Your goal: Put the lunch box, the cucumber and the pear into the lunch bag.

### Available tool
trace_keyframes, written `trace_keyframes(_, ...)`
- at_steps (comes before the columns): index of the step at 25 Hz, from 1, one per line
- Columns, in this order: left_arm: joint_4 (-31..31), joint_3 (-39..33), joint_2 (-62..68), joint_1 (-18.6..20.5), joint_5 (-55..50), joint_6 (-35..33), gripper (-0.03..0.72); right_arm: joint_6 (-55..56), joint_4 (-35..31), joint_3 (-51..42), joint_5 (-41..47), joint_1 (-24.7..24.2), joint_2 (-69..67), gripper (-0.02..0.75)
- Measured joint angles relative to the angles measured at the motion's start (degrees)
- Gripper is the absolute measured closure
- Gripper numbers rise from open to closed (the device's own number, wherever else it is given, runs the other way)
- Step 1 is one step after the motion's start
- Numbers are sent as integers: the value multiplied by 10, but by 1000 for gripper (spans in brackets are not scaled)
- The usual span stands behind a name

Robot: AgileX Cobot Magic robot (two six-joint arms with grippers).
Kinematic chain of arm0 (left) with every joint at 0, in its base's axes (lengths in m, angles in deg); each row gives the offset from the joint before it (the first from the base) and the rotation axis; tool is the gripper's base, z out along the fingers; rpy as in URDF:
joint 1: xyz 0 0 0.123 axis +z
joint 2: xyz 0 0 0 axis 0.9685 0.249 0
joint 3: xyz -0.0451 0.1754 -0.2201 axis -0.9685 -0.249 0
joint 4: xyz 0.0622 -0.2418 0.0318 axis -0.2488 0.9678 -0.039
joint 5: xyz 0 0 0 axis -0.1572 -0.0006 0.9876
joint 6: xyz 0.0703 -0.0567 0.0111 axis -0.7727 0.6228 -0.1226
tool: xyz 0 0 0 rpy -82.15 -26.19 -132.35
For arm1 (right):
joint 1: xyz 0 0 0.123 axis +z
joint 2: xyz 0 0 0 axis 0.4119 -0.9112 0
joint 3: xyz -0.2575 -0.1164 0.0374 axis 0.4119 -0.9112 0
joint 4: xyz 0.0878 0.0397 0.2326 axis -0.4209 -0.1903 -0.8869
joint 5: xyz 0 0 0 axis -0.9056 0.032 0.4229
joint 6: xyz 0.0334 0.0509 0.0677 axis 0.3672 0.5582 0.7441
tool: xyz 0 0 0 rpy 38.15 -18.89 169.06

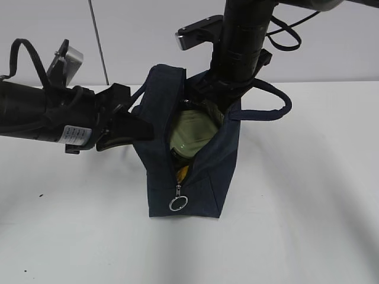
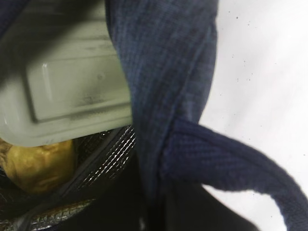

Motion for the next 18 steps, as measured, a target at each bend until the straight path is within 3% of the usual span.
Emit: trace_keyframes(18, 0, 0, 0, 0, 0, 0, 707, 0, 0, 0, 0, 0, 0, 731)
